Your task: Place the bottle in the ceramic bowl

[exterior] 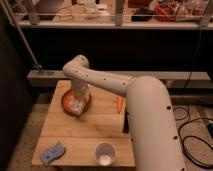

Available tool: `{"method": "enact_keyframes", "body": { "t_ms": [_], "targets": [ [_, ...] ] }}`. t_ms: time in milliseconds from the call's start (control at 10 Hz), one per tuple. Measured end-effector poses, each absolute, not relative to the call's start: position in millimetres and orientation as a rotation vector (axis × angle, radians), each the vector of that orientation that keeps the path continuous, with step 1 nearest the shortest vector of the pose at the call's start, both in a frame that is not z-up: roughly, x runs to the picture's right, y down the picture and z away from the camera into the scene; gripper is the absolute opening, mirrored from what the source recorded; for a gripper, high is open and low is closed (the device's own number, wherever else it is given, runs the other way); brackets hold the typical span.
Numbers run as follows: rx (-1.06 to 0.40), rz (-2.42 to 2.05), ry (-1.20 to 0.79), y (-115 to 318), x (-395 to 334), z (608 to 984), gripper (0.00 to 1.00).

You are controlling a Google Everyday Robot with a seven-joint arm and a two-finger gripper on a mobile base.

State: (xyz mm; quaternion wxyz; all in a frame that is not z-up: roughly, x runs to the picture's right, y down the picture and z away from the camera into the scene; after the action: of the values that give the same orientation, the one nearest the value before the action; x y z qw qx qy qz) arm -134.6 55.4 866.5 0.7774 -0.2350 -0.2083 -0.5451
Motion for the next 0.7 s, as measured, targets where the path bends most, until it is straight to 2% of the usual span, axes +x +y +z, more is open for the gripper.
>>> {"method": "enact_keyframes", "body": {
  "t_ms": [700],
  "targets": [
    [-0.508,-1.188,-0.45,56.3,-135.2,866.8,0.27]
  ]
}}
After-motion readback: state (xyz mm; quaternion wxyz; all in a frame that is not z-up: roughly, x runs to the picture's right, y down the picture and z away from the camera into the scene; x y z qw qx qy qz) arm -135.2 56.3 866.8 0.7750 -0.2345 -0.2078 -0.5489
